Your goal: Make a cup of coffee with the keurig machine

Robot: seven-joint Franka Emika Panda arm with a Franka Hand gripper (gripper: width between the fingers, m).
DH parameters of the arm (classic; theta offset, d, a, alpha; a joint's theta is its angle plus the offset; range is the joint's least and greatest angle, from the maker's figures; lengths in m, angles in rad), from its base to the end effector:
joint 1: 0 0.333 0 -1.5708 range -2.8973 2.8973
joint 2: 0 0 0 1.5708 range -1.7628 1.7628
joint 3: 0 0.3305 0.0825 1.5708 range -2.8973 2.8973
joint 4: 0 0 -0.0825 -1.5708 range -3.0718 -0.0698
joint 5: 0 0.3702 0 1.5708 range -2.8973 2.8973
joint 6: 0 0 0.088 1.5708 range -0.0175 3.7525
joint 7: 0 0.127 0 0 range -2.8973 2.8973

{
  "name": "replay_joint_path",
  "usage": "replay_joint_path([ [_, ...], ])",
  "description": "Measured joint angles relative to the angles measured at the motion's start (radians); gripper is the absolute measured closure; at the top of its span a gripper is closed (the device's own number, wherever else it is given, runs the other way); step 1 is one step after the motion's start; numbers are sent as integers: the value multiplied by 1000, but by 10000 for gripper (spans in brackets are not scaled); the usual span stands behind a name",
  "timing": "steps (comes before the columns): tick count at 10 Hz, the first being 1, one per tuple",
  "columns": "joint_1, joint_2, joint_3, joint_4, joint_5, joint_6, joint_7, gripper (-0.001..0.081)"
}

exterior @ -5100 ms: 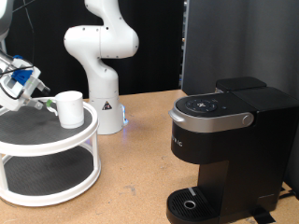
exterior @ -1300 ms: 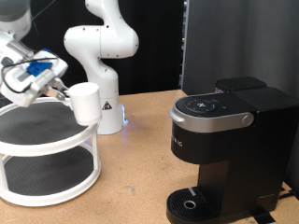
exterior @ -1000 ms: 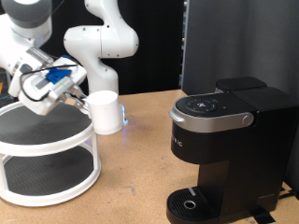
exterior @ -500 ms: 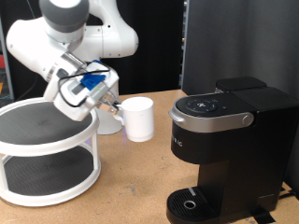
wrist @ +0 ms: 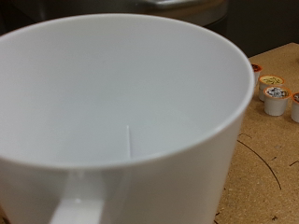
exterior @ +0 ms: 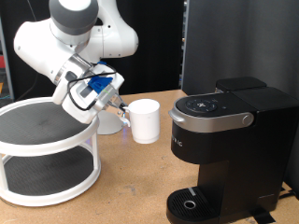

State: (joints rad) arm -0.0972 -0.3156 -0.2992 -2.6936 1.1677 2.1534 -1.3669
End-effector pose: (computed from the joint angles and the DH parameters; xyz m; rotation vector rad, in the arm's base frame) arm 0.3668 -0.0912 0.3431 -2.2398 -0.1857 -0.7092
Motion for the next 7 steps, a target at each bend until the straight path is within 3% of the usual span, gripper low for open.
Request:
replay_joint_path([
  [3,2,26,12,-24,18,47,-40,741],
  [7,23,107,55,-39,128,145,-151,741],
])
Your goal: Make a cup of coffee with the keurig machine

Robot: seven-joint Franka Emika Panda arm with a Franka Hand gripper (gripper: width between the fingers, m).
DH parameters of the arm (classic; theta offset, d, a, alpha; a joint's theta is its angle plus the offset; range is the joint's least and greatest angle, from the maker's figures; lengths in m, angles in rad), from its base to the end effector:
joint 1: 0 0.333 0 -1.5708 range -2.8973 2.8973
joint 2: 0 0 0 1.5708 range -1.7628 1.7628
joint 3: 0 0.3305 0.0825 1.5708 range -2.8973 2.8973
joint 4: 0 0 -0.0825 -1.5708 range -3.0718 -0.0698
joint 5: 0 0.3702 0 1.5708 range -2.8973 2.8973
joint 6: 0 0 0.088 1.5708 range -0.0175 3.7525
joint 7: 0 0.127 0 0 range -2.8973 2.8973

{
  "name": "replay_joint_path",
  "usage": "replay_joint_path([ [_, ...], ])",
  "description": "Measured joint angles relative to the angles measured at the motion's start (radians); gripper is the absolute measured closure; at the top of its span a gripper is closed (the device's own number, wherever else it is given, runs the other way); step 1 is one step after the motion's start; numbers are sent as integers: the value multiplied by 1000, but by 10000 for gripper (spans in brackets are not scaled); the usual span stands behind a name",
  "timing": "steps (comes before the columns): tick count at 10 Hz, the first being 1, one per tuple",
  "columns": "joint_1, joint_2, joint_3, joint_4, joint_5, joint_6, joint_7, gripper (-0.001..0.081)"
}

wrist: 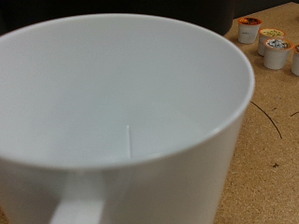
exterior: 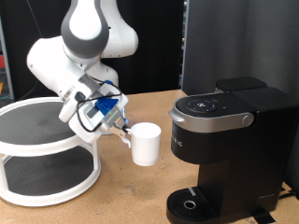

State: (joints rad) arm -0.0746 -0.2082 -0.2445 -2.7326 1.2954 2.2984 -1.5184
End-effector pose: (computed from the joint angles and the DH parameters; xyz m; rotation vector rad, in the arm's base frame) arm 0.3658 -0.0798 0.2906 -2.3398 -0.1913 -0.7053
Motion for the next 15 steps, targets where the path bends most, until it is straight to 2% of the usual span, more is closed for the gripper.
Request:
replay_joint_path([
  [4,23,96,46,8,122,73,-95,741],
  [6,32,141,69,21,191,77,-146,741],
  [9,48,195,107,46,290,80,-203,741],
  [15,86,287,192,117,476,143,-274,741],
])
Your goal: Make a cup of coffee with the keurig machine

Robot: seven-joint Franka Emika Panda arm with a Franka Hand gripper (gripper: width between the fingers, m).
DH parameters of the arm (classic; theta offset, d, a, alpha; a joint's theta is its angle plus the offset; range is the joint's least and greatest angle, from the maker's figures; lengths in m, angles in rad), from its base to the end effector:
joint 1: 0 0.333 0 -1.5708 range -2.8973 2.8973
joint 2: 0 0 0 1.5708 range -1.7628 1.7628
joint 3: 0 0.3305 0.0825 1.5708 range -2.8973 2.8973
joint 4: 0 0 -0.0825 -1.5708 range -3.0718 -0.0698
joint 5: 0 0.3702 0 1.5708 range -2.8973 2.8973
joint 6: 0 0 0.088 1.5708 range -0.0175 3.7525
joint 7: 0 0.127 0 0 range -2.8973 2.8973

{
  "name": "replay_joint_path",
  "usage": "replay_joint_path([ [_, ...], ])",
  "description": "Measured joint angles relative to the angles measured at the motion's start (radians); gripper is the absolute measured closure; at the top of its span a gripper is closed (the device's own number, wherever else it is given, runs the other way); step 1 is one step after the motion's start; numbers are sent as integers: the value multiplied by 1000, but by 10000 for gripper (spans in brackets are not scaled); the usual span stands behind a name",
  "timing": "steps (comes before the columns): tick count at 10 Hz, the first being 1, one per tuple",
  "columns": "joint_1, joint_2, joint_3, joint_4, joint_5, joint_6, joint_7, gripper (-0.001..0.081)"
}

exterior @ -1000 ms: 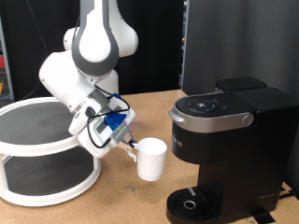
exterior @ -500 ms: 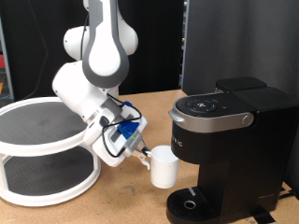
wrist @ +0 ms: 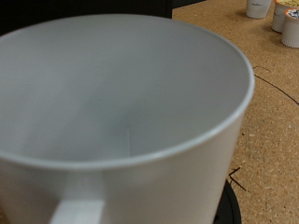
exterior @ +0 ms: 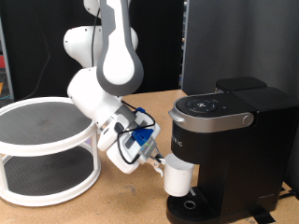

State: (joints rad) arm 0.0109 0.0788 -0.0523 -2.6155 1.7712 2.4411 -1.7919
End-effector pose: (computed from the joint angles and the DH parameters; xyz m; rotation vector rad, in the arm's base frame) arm 0.4121 -0.0032 0.2204 -2.3742 -0.1734 -0.7495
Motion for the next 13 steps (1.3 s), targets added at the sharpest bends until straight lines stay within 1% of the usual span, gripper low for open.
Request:
replay_joint_path([
  [5,12,68,43,65,78,26,-30,741],
  [8,15,103,54,87,109,35,-58,741],
  [11,15,126,59,96,124,35,-76,741],
  [13,15,133,59,96,124,35,-78,454],
])
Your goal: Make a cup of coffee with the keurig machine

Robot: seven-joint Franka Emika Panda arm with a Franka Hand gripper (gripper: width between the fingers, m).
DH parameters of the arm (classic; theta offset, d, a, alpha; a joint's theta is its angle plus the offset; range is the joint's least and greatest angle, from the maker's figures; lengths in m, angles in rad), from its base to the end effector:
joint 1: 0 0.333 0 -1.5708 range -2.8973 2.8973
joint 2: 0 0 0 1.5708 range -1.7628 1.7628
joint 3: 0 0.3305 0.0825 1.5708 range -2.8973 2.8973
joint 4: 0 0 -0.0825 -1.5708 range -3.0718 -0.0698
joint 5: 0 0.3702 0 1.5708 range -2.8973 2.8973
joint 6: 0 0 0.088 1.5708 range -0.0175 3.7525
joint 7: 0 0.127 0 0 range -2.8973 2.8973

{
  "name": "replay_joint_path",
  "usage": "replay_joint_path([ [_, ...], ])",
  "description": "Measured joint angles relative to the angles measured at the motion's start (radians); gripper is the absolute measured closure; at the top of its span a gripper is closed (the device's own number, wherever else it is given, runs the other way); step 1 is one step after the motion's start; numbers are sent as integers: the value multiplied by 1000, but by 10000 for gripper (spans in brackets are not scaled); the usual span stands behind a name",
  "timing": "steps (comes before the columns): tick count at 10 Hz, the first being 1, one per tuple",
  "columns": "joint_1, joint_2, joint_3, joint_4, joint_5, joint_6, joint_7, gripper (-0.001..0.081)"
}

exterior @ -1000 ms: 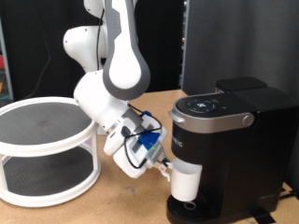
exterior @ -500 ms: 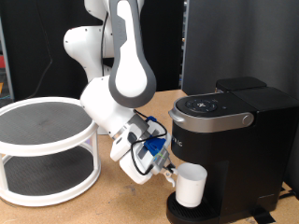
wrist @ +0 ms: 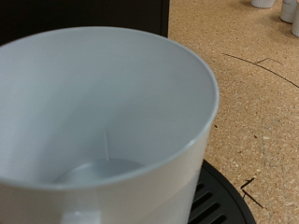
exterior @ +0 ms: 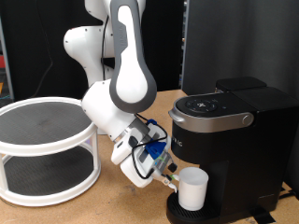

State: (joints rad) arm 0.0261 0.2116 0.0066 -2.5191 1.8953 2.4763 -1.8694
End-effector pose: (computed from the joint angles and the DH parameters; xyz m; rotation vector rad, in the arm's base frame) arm 0.4373 0.0231 0.1922 -2.3843 -0.1740 -0.7541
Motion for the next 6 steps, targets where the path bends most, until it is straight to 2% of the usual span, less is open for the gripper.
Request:
replay_joint_path([
  [1,-1,0,-1,-2,-4,-1,0,319],
  [2,-6,0,-4,-7,-16,-4,0,319],
  [3,-13,-4,-9,-16,-43,-17,8,144],
  [4,-25,-17,-17,-31,-78,-45,18,144],
  [5,-39,-41,-29,-53,-115,-82,31,25],
  [6,-56,-73,-41,-77,-157,-121,59,6],
])
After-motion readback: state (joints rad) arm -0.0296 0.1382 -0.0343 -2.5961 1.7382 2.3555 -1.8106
